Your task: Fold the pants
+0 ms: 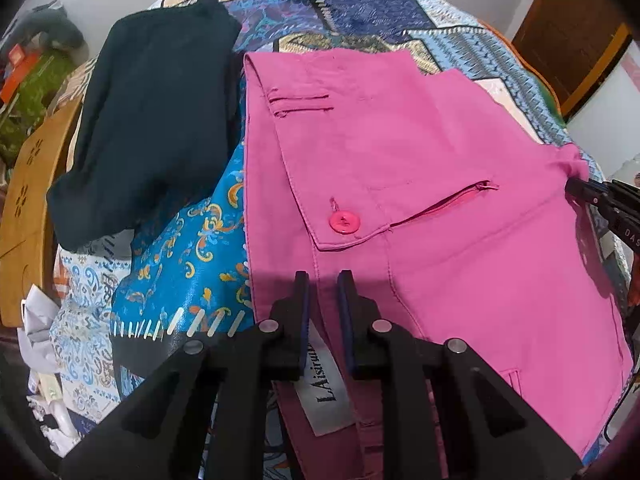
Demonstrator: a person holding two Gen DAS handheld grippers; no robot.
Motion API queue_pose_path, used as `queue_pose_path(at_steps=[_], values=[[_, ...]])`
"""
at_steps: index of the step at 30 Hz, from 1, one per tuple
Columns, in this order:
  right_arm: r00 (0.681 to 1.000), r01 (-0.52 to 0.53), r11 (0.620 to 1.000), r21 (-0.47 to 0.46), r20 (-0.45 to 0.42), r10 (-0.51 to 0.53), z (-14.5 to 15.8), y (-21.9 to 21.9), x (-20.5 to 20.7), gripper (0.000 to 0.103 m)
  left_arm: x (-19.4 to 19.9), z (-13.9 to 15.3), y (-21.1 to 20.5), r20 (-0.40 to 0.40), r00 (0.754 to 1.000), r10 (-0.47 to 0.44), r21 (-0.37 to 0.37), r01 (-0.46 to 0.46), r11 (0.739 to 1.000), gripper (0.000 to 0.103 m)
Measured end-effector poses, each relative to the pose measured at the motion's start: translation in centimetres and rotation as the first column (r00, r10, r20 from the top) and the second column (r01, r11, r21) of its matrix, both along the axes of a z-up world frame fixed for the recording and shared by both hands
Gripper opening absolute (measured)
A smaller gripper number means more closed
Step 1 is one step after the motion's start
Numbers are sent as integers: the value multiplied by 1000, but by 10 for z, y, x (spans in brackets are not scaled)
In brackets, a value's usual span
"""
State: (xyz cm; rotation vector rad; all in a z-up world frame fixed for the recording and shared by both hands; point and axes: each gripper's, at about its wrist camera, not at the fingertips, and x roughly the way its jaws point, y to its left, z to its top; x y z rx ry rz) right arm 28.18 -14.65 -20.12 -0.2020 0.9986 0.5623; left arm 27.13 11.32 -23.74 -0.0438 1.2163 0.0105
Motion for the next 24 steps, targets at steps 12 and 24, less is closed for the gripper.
queue_pose_path(at_steps=[12,24], values=[[987,90,993,77,125,-99,62,-43,-24,42,-5,43,9,137,991,11,100,-25,995,64],[980,170,977,126,79,-181,47,-44,18,49,40,46,10,102,995,10,64,-16,998,64]])
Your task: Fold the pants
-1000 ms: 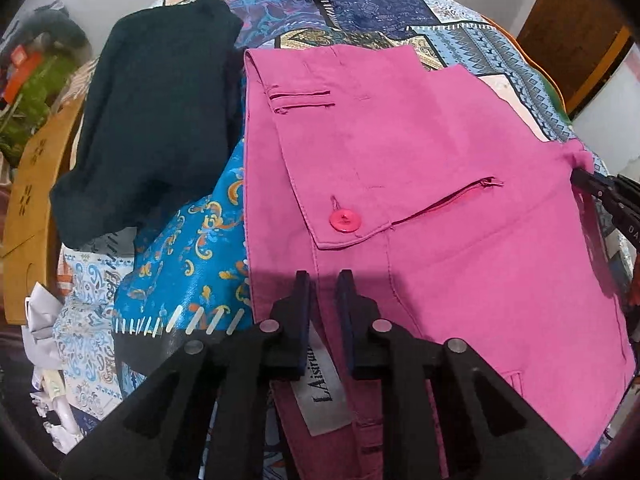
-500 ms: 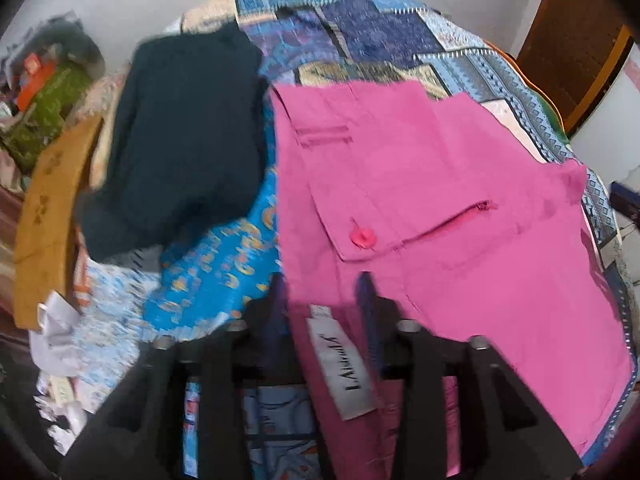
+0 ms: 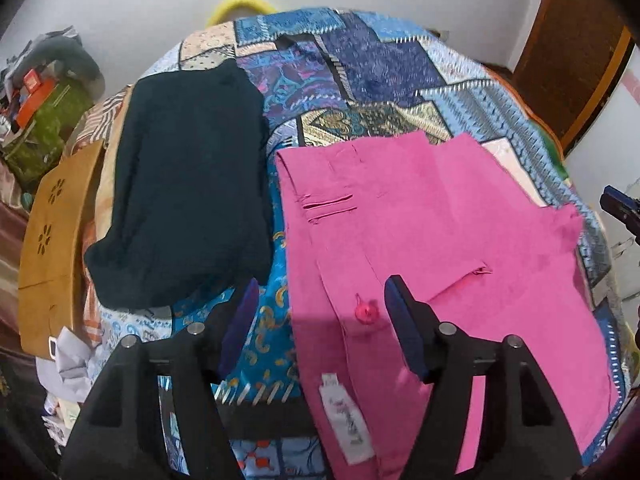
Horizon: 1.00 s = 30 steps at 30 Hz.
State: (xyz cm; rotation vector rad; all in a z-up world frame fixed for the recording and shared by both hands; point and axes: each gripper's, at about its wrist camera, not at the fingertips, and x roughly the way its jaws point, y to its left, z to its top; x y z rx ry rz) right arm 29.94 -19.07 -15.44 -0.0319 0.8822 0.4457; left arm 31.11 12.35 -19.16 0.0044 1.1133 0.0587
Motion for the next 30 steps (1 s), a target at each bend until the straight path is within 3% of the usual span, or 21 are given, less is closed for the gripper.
queue_pose_path(at_steps=[3,7,11,14,15,16,19,21,27,30], values=[[998,-18,1000,2,-59,18,-17,5,10,49,15,-18,-3,-66,998,-6,-7,6,1000,56],[991,-26,999,-48,-132,19,-39,11,20,49,29,-46,-3,-174,985,15,-16,-18,1000,55],[975,-38,999,-27,-221,31,-58,12,29,49,31,-52,-6,-190,982,-11,-63,-1,998,55],[971,-48,999,-15,-235,43,-62,12,31,48,33,-55,-12,-187,981,-44,-56,34,998,54],[969,-53,999,-8,-240,50,-63,13,33,39,33,-56,-13,-184,982,-50,-56,41,998,48],[967,-64,998,-2,-247,61,-65,14,32,35,33,-57,-13,-182,982,-48,-46,41,998,33],[970,-82,996,-23,-233,74,-68,17,30,19,34,-56,-9,-156,988,-20,26,24,999,14],[973,-109,994,-27,-210,101,-67,18,26,11,34,-57,-7,-150,989,-7,38,13,999,14],[980,-170,978,-122,-121,156,-61,26,11,6,31,-57,-9,-132,991,4,113,11,994,13],[981,-161,975,-155,-129,142,-66,26,14,6,31,-58,-7,-138,990,2,121,15,993,13]])
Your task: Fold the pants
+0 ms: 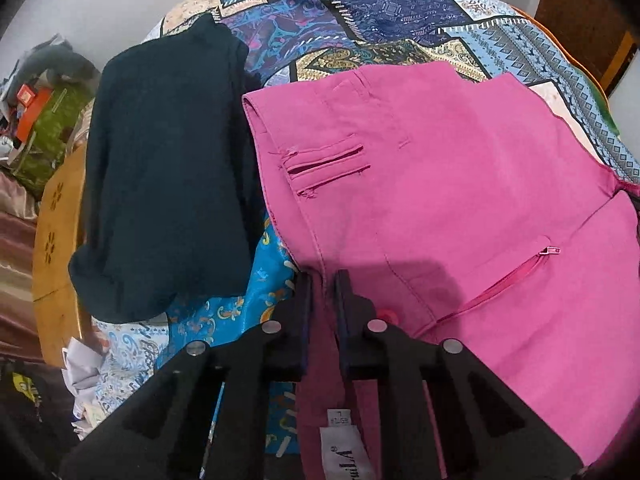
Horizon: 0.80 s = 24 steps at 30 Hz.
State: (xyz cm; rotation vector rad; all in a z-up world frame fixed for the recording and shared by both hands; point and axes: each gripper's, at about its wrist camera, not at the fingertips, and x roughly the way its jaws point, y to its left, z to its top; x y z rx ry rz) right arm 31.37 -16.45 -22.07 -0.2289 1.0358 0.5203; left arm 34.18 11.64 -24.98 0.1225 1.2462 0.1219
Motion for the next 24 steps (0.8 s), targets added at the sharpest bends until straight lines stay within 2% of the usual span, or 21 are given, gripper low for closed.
queue_pose_path(at_steps=[3,10,12,16,20,22,23,24], values=[[998,44,999,25,-43,-42,-8,-4,8,6,2,-2,0,0,1000,10,-4,-10,1000,13],[999,38,999,-26,-24,-38,-5,4,4,8,-5,3,3,14,1000,-13,-46,13,999,14],[999,35,999,-41,-11,-36,-2,5,1,11,-10,9,1,22,1000,-17,-38,18,999,14],[999,45,997,-67,-21,-47,2,6,4,15,-23,31,-5,77,995,-59,-41,62,997,14],[998,63,996,-56,-9,-64,16,4,6,17,-27,58,-4,146,988,-49,-41,55,998,16],[998,69,997,-38,19,-68,29,5,5,25,-27,70,0,180,983,-33,-51,43,998,27],[997,70,997,-21,34,-70,36,4,4,34,-25,78,2,203,979,-26,-53,38,998,32],[996,73,997,1,53,-73,45,4,3,42,-24,85,5,225,974,-22,-54,35,998,41]])
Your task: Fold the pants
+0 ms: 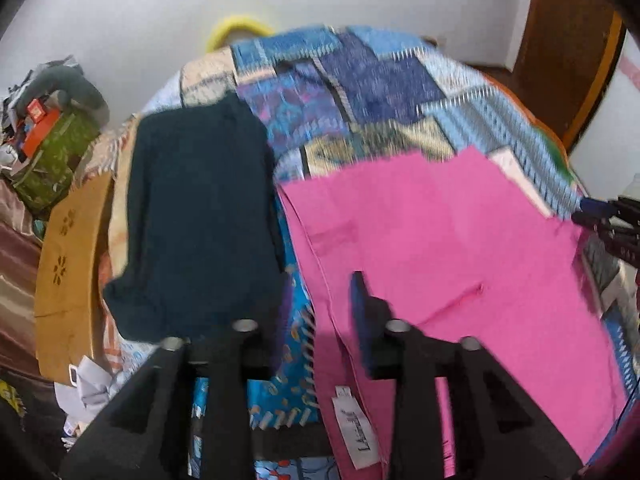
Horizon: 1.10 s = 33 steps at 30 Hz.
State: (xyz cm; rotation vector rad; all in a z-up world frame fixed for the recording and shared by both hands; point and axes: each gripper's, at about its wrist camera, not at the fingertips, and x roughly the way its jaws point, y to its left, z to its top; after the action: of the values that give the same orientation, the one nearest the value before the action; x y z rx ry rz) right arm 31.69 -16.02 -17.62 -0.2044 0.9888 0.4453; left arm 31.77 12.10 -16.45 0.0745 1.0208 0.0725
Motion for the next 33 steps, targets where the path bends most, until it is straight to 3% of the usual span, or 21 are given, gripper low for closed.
queue_pose_path(at_steps=[3,7,8,13,20,21,25,26,33], values=[[998,2,998,55,57,-5,20,4,-1,60,5,22,10,84,996,27,-15,-26,1000,60],[995,-17,996,89,95,9,32,18,3,72,20,36,28,131,988,86,-45,-80,996,83],[994,-24,996,89,105,14,33,22,6,73,25,35,32,130,987,99,-49,-94,994,85],[991,-45,997,68,127,36,25,42,28,73,52,12,46,68,989,132,-36,-129,991,85],[1000,-19,996,82,20,17,-9,56,74,73,79,-30,57,-24,990,139,-92,-141,986,85],[1000,-21,997,78,9,20,-13,57,78,73,81,-34,58,-32,990,135,-97,-138,986,83],[999,-21,998,60,-33,23,-29,62,99,73,94,-56,60,-99,988,121,-124,-133,983,53],[999,-18,998,54,-44,21,-33,63,104,73,96,-60,60,-110,987,116,-137,-130,982,49],[996,-39,998,52,-74,42,-46,67,124,72,103,-63,55,-83,992,97,-121,-107,987,48]])
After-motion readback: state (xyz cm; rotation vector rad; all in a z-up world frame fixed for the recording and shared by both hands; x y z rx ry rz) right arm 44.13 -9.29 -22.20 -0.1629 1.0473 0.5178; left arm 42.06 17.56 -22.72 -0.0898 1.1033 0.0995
